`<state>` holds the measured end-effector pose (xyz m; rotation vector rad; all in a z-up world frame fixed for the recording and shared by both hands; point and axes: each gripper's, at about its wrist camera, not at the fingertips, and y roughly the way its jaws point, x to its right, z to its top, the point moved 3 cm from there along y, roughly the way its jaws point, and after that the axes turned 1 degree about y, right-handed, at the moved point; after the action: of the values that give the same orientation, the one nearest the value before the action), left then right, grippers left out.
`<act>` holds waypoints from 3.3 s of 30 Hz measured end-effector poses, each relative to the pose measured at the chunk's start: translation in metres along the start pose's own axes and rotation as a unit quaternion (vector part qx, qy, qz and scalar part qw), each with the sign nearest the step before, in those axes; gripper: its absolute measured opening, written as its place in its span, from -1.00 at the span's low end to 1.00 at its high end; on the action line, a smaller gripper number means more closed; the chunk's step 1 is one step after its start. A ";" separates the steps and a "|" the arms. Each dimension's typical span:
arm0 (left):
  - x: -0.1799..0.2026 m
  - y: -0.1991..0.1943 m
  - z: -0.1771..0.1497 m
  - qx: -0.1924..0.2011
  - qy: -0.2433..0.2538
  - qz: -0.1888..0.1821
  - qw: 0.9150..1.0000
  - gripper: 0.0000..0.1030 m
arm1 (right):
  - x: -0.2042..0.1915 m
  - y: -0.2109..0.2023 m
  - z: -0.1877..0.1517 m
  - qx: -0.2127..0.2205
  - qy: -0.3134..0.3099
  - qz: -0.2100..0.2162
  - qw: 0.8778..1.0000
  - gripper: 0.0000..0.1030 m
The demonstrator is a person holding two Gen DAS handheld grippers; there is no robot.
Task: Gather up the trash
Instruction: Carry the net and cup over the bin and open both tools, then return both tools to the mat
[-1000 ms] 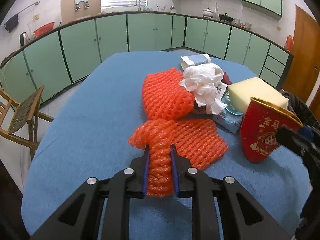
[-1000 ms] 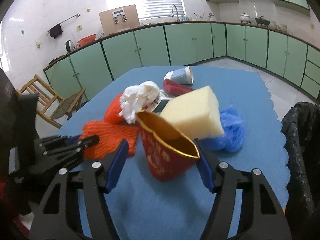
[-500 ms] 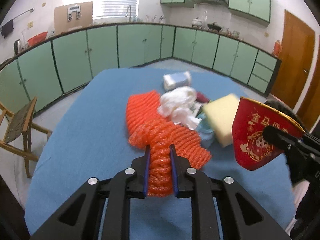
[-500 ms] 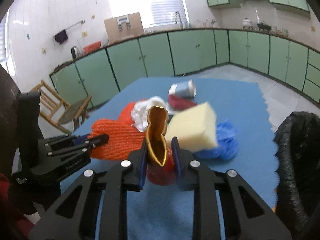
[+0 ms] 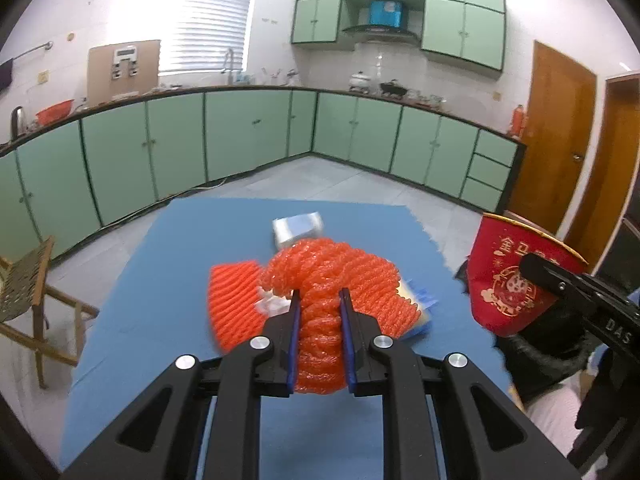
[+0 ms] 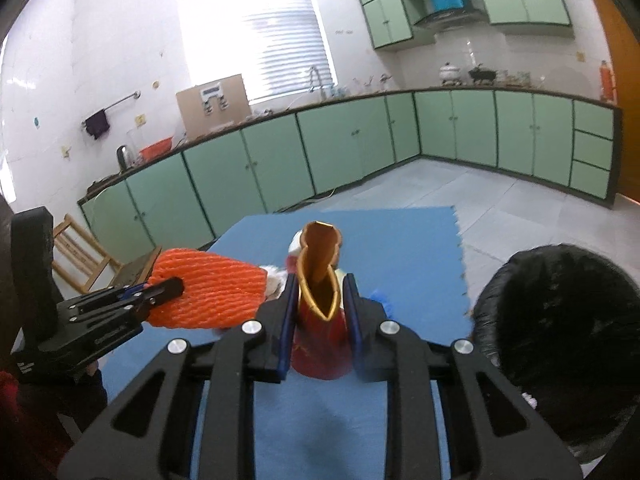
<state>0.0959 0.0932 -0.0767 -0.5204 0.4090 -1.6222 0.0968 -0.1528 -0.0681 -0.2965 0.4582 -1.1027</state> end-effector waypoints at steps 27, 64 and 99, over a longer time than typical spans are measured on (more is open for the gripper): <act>0.194 0.055 0.058 0.041 0.080 -0.155 0.984 -0.66 | 0.172 -0.080 0.010 0.050 0.042 -0.186 0.980 -0.59; 0.188 0.092 0.047 0.009 0.076 -0.112 0.991 0.32 | 0.188 -0.053 -0.021 0.032 0.080 -0.242 0.966 0.86; -0.050 0.069 -0.023 -0.013 0.006 0.088 0.996 0.32 | -0.009 0.152 -0.058 -0.092 -0.008 -0.072 0.993 0.13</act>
<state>0.1443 0.1337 -0.1388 -0.4804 0.4722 -1.4534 0.1842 -0.0803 -0.1852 -0.5063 0.5319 -1.1988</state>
